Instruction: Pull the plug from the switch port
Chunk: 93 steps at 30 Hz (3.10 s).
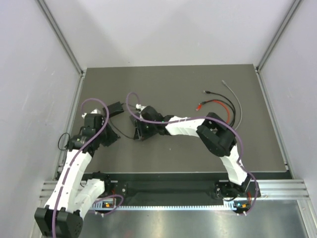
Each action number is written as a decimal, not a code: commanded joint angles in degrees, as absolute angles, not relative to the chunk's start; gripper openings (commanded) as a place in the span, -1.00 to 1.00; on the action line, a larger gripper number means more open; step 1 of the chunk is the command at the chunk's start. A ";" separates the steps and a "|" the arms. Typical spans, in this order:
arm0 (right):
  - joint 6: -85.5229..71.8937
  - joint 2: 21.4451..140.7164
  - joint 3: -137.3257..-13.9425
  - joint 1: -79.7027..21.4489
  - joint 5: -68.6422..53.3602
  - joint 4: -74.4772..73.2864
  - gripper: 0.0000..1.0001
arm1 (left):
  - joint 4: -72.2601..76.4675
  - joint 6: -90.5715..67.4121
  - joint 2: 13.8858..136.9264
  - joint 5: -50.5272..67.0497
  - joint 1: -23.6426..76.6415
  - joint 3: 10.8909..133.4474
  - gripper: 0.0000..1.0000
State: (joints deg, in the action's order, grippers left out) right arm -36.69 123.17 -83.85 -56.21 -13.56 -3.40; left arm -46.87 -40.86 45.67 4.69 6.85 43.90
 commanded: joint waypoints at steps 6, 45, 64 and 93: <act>-30.59 109.53 -74.36 -50.81 -15.99 -1.05 -0.08 | -30.52 -46.14 54.30 14.67 8.16 38.85 -0.76; -12.39 104.86 -75.68 -29.62 -34.54 -15.38 0.32 | -18.64 -16.17 88.33 6.95 26.45 51.86 -0.31; -0.62 107.93 -72.33 -38.32 -17.14 -12.13 0.99 | -18.98 -14.59 89.38 6.24 26.54 51.68 -0.28; -12.04 99.40 -62.32 -39.02 -21.00 -2.99 0.72 | -20.04 -9.93 91.32 5.80 27.51 51.78 -0.37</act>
